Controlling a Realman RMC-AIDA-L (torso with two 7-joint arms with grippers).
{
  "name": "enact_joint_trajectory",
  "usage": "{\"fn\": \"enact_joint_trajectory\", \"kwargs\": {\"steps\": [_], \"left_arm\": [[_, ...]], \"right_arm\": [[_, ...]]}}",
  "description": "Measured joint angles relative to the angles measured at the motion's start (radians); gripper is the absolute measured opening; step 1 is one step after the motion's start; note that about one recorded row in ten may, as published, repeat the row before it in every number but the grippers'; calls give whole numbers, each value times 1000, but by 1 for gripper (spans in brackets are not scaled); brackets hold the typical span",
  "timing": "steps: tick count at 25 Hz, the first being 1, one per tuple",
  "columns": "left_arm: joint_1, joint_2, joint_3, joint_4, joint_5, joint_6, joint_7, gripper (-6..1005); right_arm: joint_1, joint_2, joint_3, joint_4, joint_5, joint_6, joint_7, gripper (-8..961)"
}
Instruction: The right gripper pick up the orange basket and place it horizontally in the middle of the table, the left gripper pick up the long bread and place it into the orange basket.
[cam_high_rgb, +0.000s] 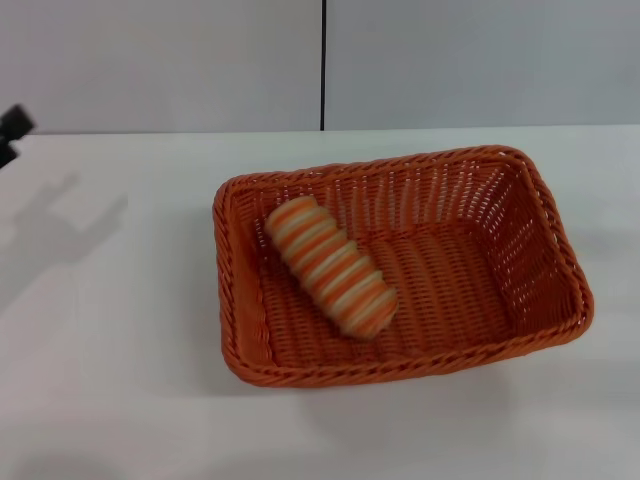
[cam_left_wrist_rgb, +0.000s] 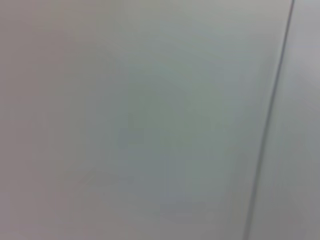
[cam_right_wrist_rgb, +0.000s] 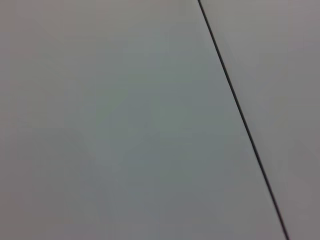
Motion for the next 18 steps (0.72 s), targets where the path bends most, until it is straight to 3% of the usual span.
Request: {"fn": "enact_joint_trajectory", "kwargs": {"steps": [3, 4, 9, 18], "left_arm": [[10, 0, -90, -157, -40, 51, 180, 861], [19, -1, -140, -263, -48, 69, 305, 861], [35, -3, -227, -461, -52, 69, 510, 861], [50, 0, -238, -492, -54, 43, 528, 861]], "right_arm": [[36, 2, 11, 39, 3, -42, -76, 434], [49, 1, 20, 56, 4, -56, -99, 434], [95, -1, 49, 99, 4, -98, -143, 433], [114, 4, 119, 116, 5, -110, -154, 433]]}}
